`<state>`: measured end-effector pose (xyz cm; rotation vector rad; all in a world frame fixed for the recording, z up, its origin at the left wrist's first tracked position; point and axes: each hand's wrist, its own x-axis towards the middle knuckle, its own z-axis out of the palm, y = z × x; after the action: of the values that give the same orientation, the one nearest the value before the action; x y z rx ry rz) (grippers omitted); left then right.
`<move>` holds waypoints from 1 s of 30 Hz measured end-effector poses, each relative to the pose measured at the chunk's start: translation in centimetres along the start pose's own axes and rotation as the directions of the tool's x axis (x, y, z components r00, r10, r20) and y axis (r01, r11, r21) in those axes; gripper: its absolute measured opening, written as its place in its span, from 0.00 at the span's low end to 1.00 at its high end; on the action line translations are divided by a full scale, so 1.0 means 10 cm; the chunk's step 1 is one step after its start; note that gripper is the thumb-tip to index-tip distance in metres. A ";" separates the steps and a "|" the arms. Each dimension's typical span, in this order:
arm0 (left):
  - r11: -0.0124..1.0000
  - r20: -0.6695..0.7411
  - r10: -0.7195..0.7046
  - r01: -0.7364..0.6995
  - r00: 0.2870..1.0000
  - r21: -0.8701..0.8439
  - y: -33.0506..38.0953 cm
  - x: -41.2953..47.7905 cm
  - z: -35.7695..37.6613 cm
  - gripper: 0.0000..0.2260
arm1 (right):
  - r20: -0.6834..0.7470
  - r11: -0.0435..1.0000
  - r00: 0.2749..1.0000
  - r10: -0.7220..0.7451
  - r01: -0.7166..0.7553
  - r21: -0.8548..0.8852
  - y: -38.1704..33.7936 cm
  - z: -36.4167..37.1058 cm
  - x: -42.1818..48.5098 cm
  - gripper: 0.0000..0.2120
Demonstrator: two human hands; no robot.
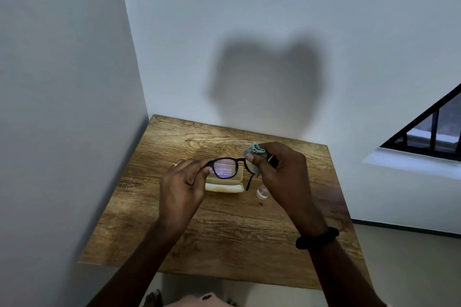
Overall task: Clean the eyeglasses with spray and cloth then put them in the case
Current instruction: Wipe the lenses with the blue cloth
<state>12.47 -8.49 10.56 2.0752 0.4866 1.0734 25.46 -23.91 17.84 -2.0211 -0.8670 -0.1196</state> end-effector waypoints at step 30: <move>0.990 0.018 0.126 -0.127 0.992 0.064 -0.03 0.02 0.01 0.10 | 0.091 0.918 0.983 -0.159 0.181 -0.354 -0.18 0.29 -0.26 0.06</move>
<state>12.67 -8.21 10.42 2.1944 0.3922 1.1282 21.68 -22.42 16.39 -2.2943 -1.1260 -0.3397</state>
